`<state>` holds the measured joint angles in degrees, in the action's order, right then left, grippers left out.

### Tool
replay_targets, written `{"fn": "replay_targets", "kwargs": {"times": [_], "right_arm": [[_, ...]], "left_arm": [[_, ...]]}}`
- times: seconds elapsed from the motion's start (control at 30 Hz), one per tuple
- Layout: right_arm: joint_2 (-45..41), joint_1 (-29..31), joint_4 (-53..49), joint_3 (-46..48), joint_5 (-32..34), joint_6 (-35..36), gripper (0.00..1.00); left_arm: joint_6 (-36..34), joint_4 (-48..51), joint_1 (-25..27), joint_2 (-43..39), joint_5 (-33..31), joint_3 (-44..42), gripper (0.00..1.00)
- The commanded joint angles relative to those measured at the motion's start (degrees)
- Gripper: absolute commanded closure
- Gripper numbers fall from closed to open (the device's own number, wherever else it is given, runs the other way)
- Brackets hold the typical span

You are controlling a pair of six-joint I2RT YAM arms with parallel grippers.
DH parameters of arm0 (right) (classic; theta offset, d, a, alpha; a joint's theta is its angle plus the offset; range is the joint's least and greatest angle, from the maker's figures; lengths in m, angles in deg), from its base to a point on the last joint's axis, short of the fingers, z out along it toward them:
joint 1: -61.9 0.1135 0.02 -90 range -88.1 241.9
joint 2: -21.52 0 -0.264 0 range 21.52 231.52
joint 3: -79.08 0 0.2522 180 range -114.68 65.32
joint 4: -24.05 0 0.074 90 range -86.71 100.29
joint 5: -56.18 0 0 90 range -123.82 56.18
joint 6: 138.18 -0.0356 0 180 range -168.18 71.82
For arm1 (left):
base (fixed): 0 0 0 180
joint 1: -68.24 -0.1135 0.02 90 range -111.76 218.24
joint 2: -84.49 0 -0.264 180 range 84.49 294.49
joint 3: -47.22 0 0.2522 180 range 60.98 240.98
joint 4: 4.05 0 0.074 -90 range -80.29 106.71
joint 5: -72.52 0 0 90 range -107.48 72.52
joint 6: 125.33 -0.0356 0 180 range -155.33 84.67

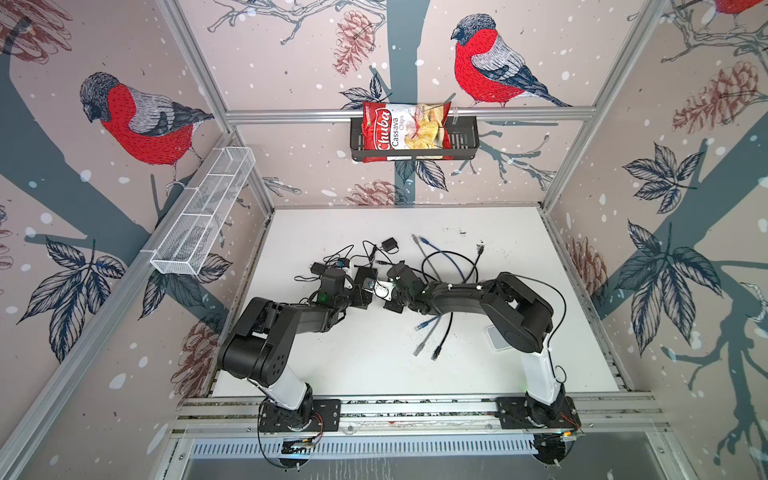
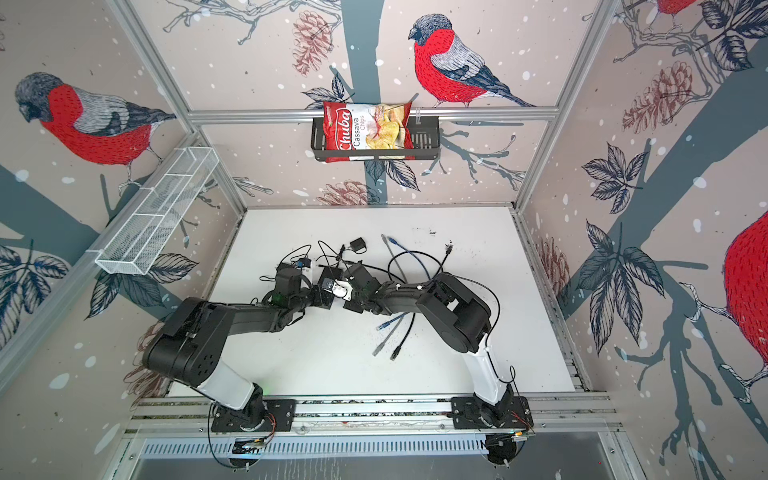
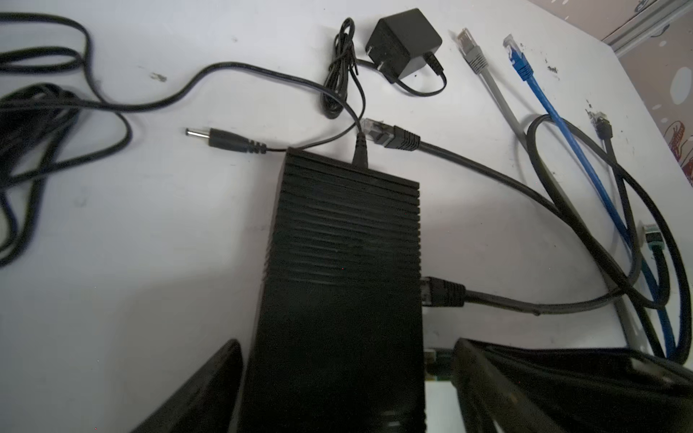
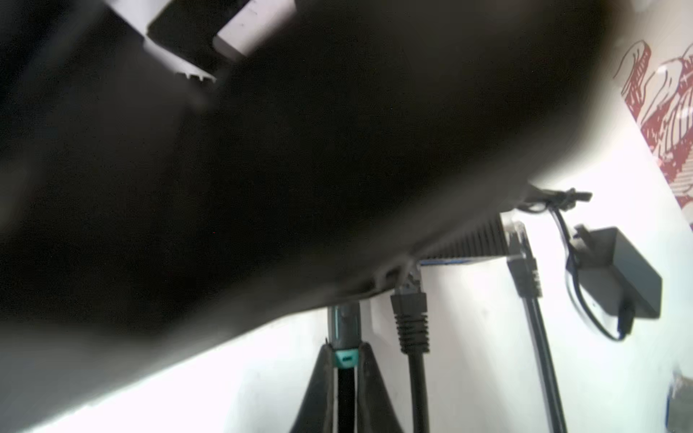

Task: Insert the plug into the switch port
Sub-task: 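Open the right gripper and draw it back from the inserted plug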

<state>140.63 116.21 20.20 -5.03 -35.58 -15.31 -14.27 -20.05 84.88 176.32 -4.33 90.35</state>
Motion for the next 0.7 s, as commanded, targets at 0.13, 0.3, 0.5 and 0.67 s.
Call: {"fn": "replay_targets", "kwargs": {"times": [0.13, 0.3, 0.5, 0.67], "right_arm": [[1.6, -0.8, -2.8, -0.7, -0.5, 2.8, 0.79], [1.4, -1.6, -3.4, -0.4, -0.5, 2.7, 0.70], [-3.9, -3.9, -1.5, 1.3, -2.8, -2.3, 0.66], [-10.0, -8.4, -1.4, 1.1, -0.7, -13.5, 0.66]], "left_arm": [[0.2, 0.5, -0.6, -2.5, 2.8, 2.3, 0.03], [0.0, 2.8, -0.9, -4.0, 0.6, 3.5, 0.03], [-0.3, 3.9, -1.0, -6.2, -1.4, 3.6, 0.03], [-0.6, 5.0, -1.0, -9.9, -4.4, 3.7, 0.03]]}}
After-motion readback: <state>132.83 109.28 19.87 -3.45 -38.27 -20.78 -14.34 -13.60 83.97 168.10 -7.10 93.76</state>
